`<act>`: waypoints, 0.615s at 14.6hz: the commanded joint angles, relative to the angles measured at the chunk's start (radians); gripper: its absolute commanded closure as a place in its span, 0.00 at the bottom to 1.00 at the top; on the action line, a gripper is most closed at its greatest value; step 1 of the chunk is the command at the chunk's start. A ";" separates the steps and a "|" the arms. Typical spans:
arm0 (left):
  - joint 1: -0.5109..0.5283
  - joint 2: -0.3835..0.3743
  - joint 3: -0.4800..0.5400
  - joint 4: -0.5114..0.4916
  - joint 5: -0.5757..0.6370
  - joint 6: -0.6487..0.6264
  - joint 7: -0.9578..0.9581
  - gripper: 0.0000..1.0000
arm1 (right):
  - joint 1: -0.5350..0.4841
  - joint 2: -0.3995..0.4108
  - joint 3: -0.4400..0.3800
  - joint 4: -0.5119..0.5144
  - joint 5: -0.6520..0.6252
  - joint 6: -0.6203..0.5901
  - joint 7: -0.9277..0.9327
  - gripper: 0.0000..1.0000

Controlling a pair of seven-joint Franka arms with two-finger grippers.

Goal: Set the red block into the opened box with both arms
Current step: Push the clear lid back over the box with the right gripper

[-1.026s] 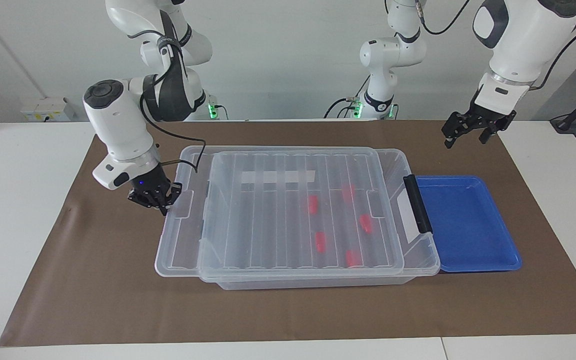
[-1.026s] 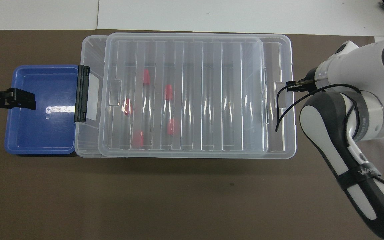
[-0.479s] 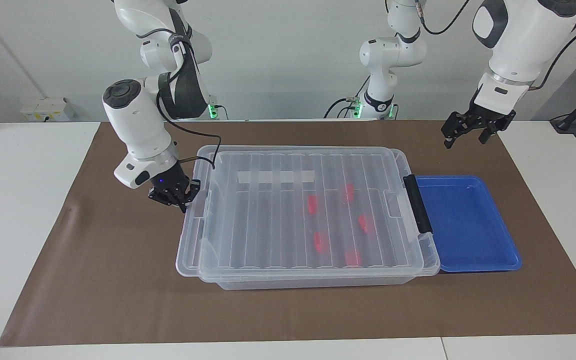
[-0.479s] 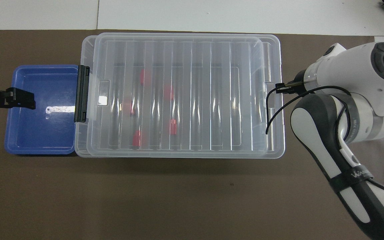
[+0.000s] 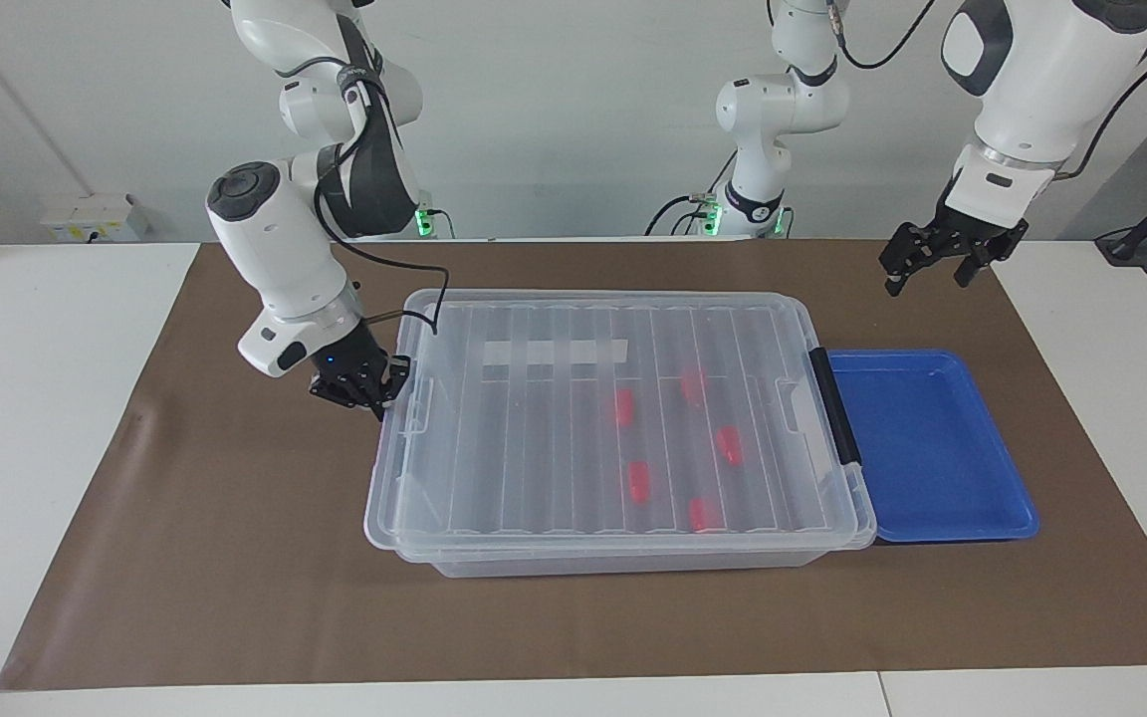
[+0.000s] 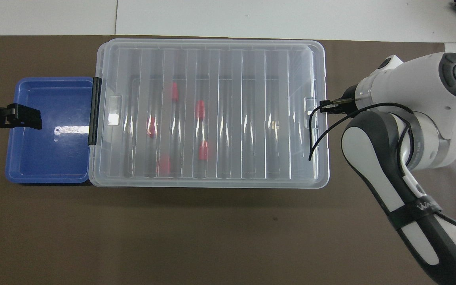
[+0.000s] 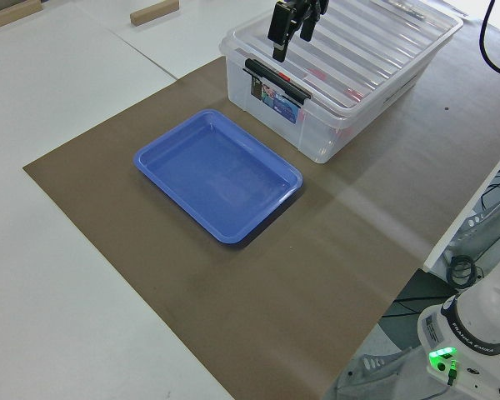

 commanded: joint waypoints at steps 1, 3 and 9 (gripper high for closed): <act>-0.015 -0.023 0.014 -0.024 -0.017 0.018 0.005 0.00 | 0.006 -0.013 0.000 -0.033 0.030 0.025 0.002 1.00; -0.015 -0.022 0.014 -0.021 -0.017 0.018 0.004 0.00 | -0.001 -0.011 -0.003 -0.025 0.005 0.019 0.003 1.00; -0.016 -0.022 0.014 -0.022 -0.017 0.018 0.002 0.00 | -0.040 -0.056 -0.015 0.039 -0.207 -0.116 0.011 0.68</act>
